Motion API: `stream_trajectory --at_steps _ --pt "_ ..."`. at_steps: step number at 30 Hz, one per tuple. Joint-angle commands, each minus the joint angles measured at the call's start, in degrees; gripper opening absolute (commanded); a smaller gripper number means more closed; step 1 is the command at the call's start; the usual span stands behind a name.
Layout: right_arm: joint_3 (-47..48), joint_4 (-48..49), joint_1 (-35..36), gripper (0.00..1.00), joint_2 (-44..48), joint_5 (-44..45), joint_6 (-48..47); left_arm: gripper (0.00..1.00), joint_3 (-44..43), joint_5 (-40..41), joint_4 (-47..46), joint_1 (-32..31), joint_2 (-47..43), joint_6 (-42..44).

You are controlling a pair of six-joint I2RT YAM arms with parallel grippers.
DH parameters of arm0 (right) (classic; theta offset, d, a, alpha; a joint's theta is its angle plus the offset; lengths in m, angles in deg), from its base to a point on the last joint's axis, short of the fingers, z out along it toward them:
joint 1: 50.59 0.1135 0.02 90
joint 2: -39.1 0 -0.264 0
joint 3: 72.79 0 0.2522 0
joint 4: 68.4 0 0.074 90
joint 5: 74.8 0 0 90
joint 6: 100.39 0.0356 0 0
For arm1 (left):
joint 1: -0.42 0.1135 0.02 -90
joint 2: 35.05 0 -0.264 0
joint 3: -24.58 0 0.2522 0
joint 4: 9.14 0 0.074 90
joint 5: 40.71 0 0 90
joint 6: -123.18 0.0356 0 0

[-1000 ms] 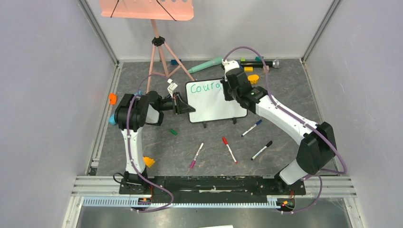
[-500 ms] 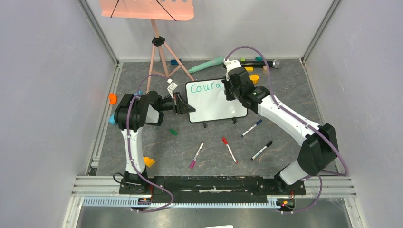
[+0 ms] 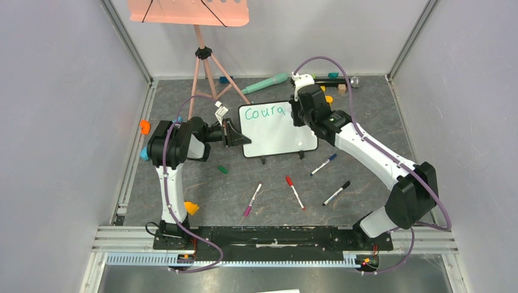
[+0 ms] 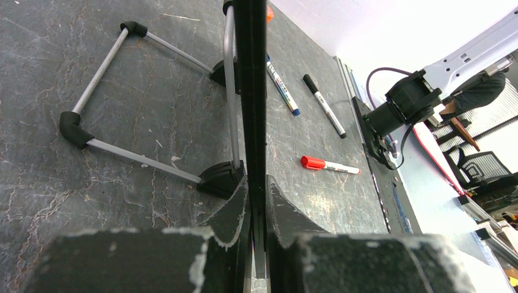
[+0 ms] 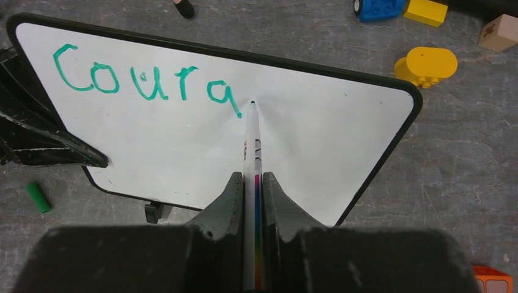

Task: Write a sentence on the whiteboard

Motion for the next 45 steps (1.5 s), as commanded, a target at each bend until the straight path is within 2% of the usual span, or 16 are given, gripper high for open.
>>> stream_trajectory --at_steps 1,18,29,37,45 --pt "2.8 1.3 -0.6 0.00 -0.3 2.3 -0.7 0.02 -1.3 -2.6 -5.6 0.1 -0.3 1.1" --pt "6.2 1.7 -1.6 0.00 -3.7 0.2 -0.6 0.02 -1.3 -2.6 -5.5 0.1 -0.4 1.1" --pt "1.6 1.8 -1.7 0.00 -1.8 -2.2 0.3 0.02 -1.3 -2.6 -5.5 0.0 -0.3 1.0" --pt "-0.4 0.6 -1.8 0.00 -0.6 0.0 0.0 0.02 -1.3 -2.6 -5.5 0.1 -0.3 1.0" --pt "2.8 0.3 -2.6 0.00 -1.8 2.1 -0.2 0.02 -1.4 -2.6 -5.5 0.1 -0.3 1.0"
